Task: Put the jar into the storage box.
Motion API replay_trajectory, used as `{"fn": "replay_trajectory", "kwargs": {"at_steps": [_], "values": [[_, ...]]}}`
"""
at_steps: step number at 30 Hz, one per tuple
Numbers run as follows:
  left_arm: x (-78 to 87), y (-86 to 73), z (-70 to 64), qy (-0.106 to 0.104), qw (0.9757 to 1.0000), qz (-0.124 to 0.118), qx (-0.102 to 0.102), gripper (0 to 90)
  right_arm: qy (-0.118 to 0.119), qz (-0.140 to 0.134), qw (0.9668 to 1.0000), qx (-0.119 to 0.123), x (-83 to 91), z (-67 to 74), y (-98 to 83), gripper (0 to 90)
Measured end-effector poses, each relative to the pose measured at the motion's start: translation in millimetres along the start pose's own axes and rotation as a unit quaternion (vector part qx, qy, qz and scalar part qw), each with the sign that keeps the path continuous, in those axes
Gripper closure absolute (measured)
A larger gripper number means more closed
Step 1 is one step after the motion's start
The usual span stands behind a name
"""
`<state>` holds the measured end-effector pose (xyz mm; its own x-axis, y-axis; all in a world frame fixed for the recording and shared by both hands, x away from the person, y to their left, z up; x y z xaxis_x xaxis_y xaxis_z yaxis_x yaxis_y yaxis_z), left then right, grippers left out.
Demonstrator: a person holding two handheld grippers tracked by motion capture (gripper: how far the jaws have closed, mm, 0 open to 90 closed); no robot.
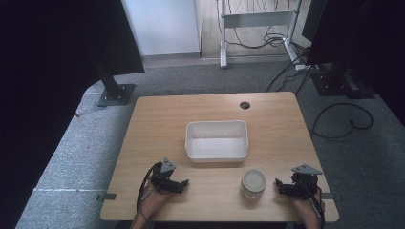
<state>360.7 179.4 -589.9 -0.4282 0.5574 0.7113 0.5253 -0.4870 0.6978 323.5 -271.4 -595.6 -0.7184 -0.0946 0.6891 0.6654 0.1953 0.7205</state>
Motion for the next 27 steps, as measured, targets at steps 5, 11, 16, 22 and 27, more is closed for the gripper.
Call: {"fn": "replay_trajectory", "kwargs": {"at_steps": [5, 11, 16, 22, 27], "values": [[0.3, -0.3, -0.5, 0.000, 1.0000, 0.000, -0.002, 0.0, 0.001, 0.000, 1.0000, 0.001, 0.0, 0.2, 0.0, 3.2], [1.2, 0.1, -1.1, -0.003, 1.0000, -0.001, -0.006, 2.3, 0.001, 0.001, 1.0000, 0.001, -0.1, 0.4, -0.1, 3.0], [1.3, 0.6, -2.9, -0.004, 1.0000, -0.004, -0.008, 5.2, 0.001, 0.001, 1.0000, 0.001, -0.1, 0.3, -0.1, 3.1], [2.2, 0.1, -3.4, -0.006, 0.9999, -0.006, -0.009, 6.4, 0.001, 0.001, 1.0000, 0.001, -0.1, 0.4, -0.1, 3.1], [3.8, 0.8, -5.9, -0.009, 0.9998, -0.012, -0.014, 6.5, 0.001, 0.001, 1.0000, 0.001, -0.1, 0.3, -0.1, 3.1]]}}
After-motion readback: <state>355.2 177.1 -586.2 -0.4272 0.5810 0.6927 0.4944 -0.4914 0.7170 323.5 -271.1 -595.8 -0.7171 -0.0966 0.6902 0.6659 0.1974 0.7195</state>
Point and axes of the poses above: each handheld gripper's, and its own axes: x roughly backward along the jaws, y roughly out of its top, z roughly to its left, the point moved 5 cm from there along -x, roughly forward along the jaws, and after that the axes turned 8 degrees about -y, right-handed, at the moved point
